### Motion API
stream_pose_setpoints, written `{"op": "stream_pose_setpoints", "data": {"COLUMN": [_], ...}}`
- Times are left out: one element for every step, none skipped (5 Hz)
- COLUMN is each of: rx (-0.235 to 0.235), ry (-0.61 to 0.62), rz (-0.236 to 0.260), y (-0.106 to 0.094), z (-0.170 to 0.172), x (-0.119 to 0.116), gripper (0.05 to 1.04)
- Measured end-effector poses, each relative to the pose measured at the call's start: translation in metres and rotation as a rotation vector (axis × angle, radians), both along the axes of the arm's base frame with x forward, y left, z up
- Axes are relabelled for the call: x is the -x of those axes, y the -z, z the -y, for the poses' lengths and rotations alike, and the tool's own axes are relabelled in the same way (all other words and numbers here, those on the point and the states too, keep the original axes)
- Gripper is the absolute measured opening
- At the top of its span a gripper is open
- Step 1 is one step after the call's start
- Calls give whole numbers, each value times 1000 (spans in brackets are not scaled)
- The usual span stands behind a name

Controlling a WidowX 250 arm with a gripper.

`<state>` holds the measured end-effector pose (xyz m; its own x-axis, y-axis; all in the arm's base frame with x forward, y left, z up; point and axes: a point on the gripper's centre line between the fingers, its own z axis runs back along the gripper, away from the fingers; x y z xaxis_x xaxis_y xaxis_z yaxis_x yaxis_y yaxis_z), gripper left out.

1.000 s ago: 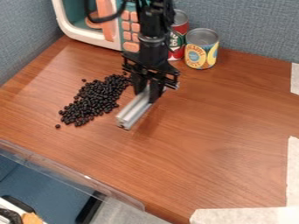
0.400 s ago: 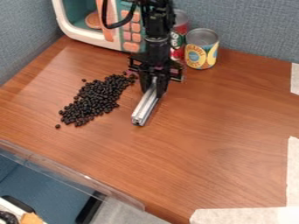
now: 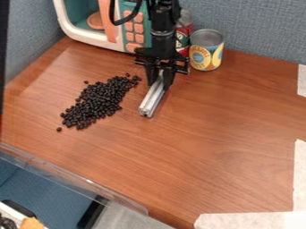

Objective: Sweep into pile

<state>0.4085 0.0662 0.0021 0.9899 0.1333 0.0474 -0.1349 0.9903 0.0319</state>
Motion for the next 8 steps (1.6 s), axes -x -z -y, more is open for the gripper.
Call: {"op": "stream_pose_setpoints", "data": {"rx": [-27,-38,-36,-27,-35,-16,22,35], "ry": [-47,-144,-262,-348,-399,-396,-339,-242], "rz": [2,8,2,6,-6,9,52,104], "y": [-1,0,1,2,1,-1,-9,-21], "z": [-14,-40,-64,-79,-87,-86,-71,-42], "x": [1,10,28,46,64,64,46,20], "gripper": [367,367,367,367,367,367,367,367]}}
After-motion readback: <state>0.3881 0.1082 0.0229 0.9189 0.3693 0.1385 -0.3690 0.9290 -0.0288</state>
